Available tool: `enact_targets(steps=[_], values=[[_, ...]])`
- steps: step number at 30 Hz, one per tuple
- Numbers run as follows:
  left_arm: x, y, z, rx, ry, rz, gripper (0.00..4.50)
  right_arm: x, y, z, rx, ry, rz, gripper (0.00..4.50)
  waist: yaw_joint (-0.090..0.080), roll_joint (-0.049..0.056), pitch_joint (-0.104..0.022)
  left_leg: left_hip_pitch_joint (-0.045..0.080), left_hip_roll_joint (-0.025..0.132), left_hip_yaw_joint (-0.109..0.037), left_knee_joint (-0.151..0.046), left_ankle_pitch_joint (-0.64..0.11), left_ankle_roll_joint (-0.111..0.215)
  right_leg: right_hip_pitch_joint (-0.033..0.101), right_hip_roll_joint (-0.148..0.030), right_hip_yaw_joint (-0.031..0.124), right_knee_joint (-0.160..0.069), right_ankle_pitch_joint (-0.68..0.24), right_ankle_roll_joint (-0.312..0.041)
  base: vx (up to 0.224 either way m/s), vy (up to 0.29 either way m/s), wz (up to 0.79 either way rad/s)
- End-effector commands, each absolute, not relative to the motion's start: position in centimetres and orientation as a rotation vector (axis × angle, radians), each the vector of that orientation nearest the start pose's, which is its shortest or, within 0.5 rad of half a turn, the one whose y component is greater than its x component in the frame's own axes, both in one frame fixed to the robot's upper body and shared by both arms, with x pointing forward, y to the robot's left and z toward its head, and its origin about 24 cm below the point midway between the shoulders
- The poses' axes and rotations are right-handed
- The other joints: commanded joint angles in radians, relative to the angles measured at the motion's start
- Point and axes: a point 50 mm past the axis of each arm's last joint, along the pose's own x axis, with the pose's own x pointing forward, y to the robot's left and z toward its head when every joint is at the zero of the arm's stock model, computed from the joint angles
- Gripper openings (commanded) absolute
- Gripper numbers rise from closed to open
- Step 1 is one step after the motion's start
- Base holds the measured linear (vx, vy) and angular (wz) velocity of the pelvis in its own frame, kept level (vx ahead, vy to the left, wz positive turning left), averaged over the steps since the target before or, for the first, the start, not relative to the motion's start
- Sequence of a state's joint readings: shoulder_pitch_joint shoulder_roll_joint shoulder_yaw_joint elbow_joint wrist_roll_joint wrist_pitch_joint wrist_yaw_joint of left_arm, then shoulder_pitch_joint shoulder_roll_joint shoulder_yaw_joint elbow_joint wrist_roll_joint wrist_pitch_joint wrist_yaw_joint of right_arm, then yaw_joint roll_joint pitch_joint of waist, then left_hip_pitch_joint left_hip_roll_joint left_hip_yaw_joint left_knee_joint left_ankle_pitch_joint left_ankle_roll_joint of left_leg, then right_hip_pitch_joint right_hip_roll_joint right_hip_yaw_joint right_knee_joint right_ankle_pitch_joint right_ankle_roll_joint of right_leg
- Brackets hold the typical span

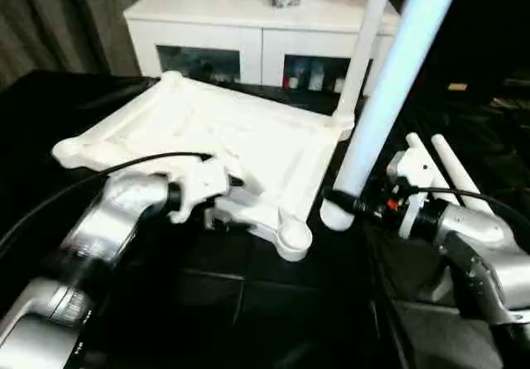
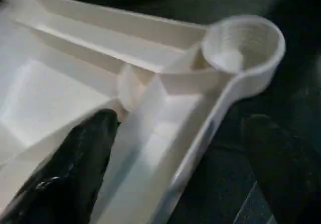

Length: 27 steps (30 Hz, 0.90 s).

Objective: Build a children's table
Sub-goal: Move to table, then insert table leg to table base

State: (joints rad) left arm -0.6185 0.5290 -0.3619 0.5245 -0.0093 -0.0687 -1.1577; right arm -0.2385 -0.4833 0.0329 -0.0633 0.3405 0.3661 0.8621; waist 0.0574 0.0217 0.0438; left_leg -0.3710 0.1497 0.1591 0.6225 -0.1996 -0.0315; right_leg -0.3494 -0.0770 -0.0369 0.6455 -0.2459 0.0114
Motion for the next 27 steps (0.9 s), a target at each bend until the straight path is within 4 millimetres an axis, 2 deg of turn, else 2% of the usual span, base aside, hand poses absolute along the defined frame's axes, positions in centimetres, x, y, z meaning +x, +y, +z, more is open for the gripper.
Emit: enact_targets(steps=[1,2,3,4,5,6,7,9,11,13,15,18,19,24,27], values=[[32.4,15.4,7.7,0.673,0.349,-1.361,3.99,27.6,-17.5,10.3,-0.140,0.141,0.960,1.86,0.002,-0.001,-0.063,0.011,0.072,-0.028,-0.088,-0.152,0.015,0.026,-0.079,0.041,-0.069,0.065,-0.264,0.000,0.000,0.00],[32.4,15.3,7.7,0.665,0.360,-1.371,3.87,27.5,-17.5,10.3,-0.143,0.142,0.964,1.86,0.003,-0.001,-0.066,0.012,0.071,-0.024,-0.084,-0.130,0.031,0.025,-0.079,0.040,-0.067,0.108,-0.280,0.000,0.000,0.00],[32.6,15.3,7.6,0.675,0.363,-1.376,3.73,27.5,-17.5,10.3,-0.146,0.144,0.967,1.86,0.004,0.000,-0.067,0.008,0.072,-0.024,-0.080,-0.105,0.049,0.026,-0.080,0.039,-0.063,0.152,-0.293,0.000,0.000,0.00],[32.7,15.3,7.5,0.677,0.385,-1.394,3.73,27.4,-17.5,10.3,-0.156,0.149,0.970,1.86,0.005,-0.001,-0.072,0.009,0.072,-0.023,-0.076,-0.087,0.059,0.028,-0.080,0.039,-0.060,0.181,-0.297,0.000,0.000,0.00],[32.8,15.3,7.4,0.679,0.396,-1.403,3.58,27.4,-17.6,10.2,-0.160,0.151,0.973,1.86,0.007,-0.003,-0.077,0.007,0.070,-0.021,-0.069,-0.043,0.082,0.026,-0.078,0.039,-0.053,0.240,-0.303,0.000,0.000,0.00],[32.9,15.3,7.4,0.690,0.397,-1.407,3.54,27.4,-17.6,10.2,-0.163,0.153,0.976,1.86,0.010,0.000,-0.078,0.006,0.071,-0.021,-0.067,-0.027,0.091,0.025,-0.079,0.038,-0.050,0.266,-0.309,0.000,0.000,0.00],[33.1,15.3,7.3,0.689,0.408,-1.416,3.49,27.4,-17.7,10.2,-0.165,0.155,0.978,1.86,0.009,-0.001,-0.072,0.001,0.071,-0.019,-0.069,-0.038,0.105,0.022,-0.079,0.036,-0.052,0.262,-0.314,0.000,0.000,0.00],[33.5,15.1,7.4,0.695,0.405,-1.421,3.30,27.3,-17.7,10.2,-0.168,0.159,0.984,1.86,0.011,-0.001,-0.067,0.006,0.076,-0.017,-0.074,-0.103,0.093,0.020,-0.080,0.036,-0.062,0.171,-0.318,0.000,0.000,0.00],[33.5,15.0,7.3,0.679,0.437,-1.446,3.13,27.3,-17.7,10.1,-0.175,0.160,0.991,1.86,0.015,0.003,-0.065,0.011,0.081,-0.014,-0.076,-0.133,0.075,0.018,-0.083,0.038,-0.064,0.129,-0.322,0.000,0.000,0.00],[33.7,14.9,7.4,0.678,0.449,-1.460,3.06,27.2,-17.7,10.2,-0.182,0.161,0.996,1.86,0.017,-0.001,-0.061,0.011,0.082,-0.013,-0.082,-0.161,0.054,0.017,-0.082,0.038,-0.067,0.088,-0.319,0.000,0.000,0.00],[34.0,14.8,7.6,0.698,0.446,-1.460,2.75,27.1,-17.8,10.1,-0.183,0.164,1.000,1.86,0.018,0.002,-0.063,0.013,0.083,-0.012,-0.082,-0.169,0.045,0.018,-0.083,0.039,-0.068,0.078,-0.316,0.000,0.000,0.00],[34.4,14.6,7.8,0.710,0.434,-1.457,2.68,27.1,-17.8,10.1,-0.188,0.169,1.002,1.86,0.021,0.002,-0.061,0.012,0.083,-0.012,-0.083,-0.176,0.041,0.018,-0.086,0.040,-0.071,0.074,-0.314,0.000,0.000,0.00],[34.5,14.5,7.8,0.715,0.436,-1.461,2.45,27.0,-17.8,10.0,-0.190,0.170,1.004,1.86,0.024,0.001,-0.062,0.014,0.083,-0.012,-0.082,-0.176,0.040,0.018,-0.086,0.041,-0.071,0.074,-0.313,0.000,0.000,0.00],[34.6,14.1,7.6,0.751,0.449,-1.478,2.18,26.9,-17.6,10.0,-0.195,0.170,1.010,1.86,0.030,0.000,-0.064,0.011,0.084,-0.012,-0.081,-0.149,0.052,0.020,-0.087,0.040,-0.067,0.125,-0.315,0.000,0.000,0.00],[34.6,14.0,7.2,0.785,0.478,-1.504,1.86,26.9,-17.6,9.9,-0.198,0.170,1.014,1.86,0.031,0.000,-0.064,0.011,0.085,-0.013,-0.081,-0.147,0.056,0.020,-0.088,0.040,-0.068,0.126,-0.314,0.000,0.000,0.00]])
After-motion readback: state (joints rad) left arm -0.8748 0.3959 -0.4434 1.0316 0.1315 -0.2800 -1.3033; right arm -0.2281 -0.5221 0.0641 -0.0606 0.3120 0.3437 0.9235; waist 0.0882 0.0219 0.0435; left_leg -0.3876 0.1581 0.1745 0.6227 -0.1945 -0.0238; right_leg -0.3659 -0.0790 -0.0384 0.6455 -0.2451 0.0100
